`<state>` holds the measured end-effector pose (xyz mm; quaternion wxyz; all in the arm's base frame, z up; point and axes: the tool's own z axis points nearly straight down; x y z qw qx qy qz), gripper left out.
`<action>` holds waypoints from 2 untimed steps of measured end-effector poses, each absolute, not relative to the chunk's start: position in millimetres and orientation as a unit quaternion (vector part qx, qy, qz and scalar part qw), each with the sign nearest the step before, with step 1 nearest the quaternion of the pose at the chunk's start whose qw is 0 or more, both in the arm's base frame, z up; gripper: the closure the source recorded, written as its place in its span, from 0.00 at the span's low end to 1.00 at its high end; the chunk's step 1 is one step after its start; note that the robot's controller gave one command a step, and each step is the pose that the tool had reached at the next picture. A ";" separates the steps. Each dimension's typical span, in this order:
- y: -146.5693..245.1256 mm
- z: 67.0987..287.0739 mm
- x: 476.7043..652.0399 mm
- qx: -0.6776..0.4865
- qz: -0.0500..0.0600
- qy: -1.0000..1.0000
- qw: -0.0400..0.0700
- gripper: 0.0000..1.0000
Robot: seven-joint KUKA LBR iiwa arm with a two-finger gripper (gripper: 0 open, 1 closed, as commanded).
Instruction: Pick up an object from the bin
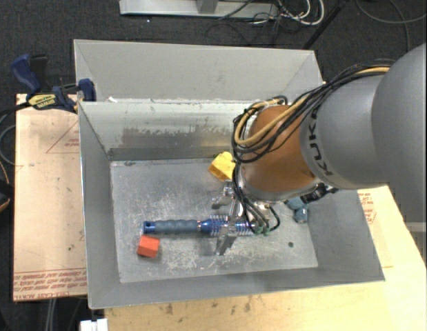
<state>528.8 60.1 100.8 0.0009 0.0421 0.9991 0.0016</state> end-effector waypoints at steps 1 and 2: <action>53.9 99.8 533.0 0.129 0.001 0.992 0.001 0.00; 59.3 74.1 541.0 0.134 0.001 0.991 0.003 0.00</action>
Offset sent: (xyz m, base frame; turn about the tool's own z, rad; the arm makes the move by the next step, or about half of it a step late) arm 0.0037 -0.0066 -0.0008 0.1755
